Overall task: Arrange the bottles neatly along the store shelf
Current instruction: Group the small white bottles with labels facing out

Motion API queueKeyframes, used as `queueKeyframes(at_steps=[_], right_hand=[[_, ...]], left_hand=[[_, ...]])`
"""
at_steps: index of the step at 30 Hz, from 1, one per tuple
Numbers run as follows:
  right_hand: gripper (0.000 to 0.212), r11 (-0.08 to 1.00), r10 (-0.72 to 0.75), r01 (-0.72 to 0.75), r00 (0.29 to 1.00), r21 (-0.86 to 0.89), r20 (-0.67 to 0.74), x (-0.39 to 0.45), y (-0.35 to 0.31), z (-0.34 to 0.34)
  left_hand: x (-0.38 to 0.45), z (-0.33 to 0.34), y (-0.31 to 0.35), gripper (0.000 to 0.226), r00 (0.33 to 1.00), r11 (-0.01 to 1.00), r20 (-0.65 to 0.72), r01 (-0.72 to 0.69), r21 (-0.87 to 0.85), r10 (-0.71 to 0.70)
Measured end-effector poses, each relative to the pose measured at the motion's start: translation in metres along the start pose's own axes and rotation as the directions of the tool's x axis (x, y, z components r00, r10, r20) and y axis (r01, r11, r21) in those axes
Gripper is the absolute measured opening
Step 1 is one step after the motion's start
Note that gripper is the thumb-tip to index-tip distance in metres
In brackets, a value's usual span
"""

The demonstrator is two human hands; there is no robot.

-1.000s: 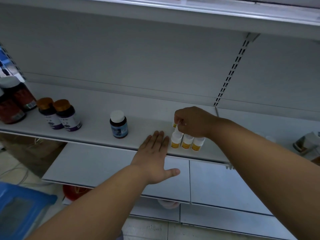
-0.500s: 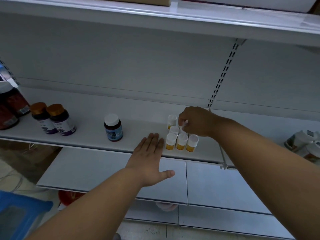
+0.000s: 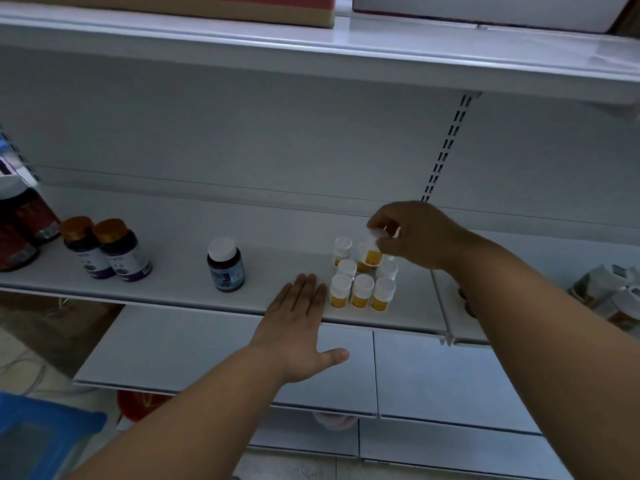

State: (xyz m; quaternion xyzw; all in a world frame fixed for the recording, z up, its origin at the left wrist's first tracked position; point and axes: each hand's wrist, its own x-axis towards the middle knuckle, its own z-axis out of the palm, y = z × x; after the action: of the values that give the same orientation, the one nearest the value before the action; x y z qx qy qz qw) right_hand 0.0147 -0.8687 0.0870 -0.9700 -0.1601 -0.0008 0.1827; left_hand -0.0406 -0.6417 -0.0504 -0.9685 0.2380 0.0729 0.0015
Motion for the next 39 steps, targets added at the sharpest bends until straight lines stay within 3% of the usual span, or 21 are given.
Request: queueKeyframes(at_steps=[2, 4, 6, 7, 9, 13, 15, 20, 25, 31, 36, 39], right_hand=[[0.023, 0.977, 0.099, -0.08, 0.991, 0.2, -0.088, -0.014, -0.007, -0.007], [0.022, 0.815, 0.202, -0.12, 0.976, 0.567, -0.084, -0.028, -0.016, -0.002], [0.025, 0.402, 0.235, -0.081, 0.972, 0.912, -0.018, -0.041, -0.024, 0.007], [0.025, 0.176, 0.227, -0.061, 0.974, 0.982, 0.02, -0.047, -0.026, 0.011], [0.03, -0.128, 0.202, -0.05, 0.976, 0.991, 0.076, -0.057, -0.028, 0.017], [0.056, -0.494, 0.114, -0.078, 0.982, 0.866, 0.153, -0.069, -0.026, 0.026], [0.067, -0.545, 0.046, -0.131, 0.981, 0.828, 0.186, -0.076, -0.027, 0.028], [0.049, -0.563, -0.051, -0.237, 0.966, 0.792, 0.253, -0.083, -0.034, 0.033], [0.05, -0.532, -0.028, -0.287, 0.946, 0.796, 0.323, -0.083, -0.041, 0.033], [0.056, -0.509, -0.042, -0.249, 0.963, 0.824, 0.265, -0.078, -0.047, 0.04], [0.052, -0.516, -0.02, -0.286, 0.946, 0.807, 0.323, -0.07, -0.053, 0.041], [0.04, -0.485, -0.019, -0.253, 0.96, 0.837, 0.279, -0.069, -0.059, 0.043]], left_hand=[[0.001, 0.001, 0.0, 0.111, 1.0, 1.0, -0.004, -0.002, 0.002, 0.002], [0.0, 0.001, 0.0, 0.111, 1.0, 1.0, -0.005, -0.002, 0.009, 0.002], [0.001, 0.001, 0.0, 0.111, 1.0, 1.0, 0.0, -0.003, 0.011, 0.003], [0.001, 0.001, 0.0, 0.111, 1.0, 1.0, 0.002, -0.003, 0.012, 0.003], [0.001, 0.002, 0.0, 0.111, 1.0, 1.0, -0.005, -0.001, 0.013, 0.001], [0.002, 0.004, 0.0, 0.113, 1.0, 1.0, -0.013, 0.004, 0.02, -0.004], [0.002, 0.003, 0.001, 0.115, 1.0, 1.0, -0.013, 0.009, 0.027, -0.008], [0.0, 0.001, 0.002, 0.112, 1.0, 1.0, -0.029, 0.013, 0.023, -0.013], [0.0, 0.001, 0.002, 0.112, 0.999, 1.0, -0.039, 0.012, 0.008, -0.011], [0.001, 0.0, 0.0, 0.114, 1.0, 1.0, -0.019, -0.003, 0.007, 0.003], [0.0, 0.001, -0.001, 0.114, 0.999, 1.0, -0.028, -0.017, -0.01, 0.017], [0.0, 0.003, -0.003, 0.112, 0.999, 0.999, -0.037, -0.026, -0.031, 0.025]])
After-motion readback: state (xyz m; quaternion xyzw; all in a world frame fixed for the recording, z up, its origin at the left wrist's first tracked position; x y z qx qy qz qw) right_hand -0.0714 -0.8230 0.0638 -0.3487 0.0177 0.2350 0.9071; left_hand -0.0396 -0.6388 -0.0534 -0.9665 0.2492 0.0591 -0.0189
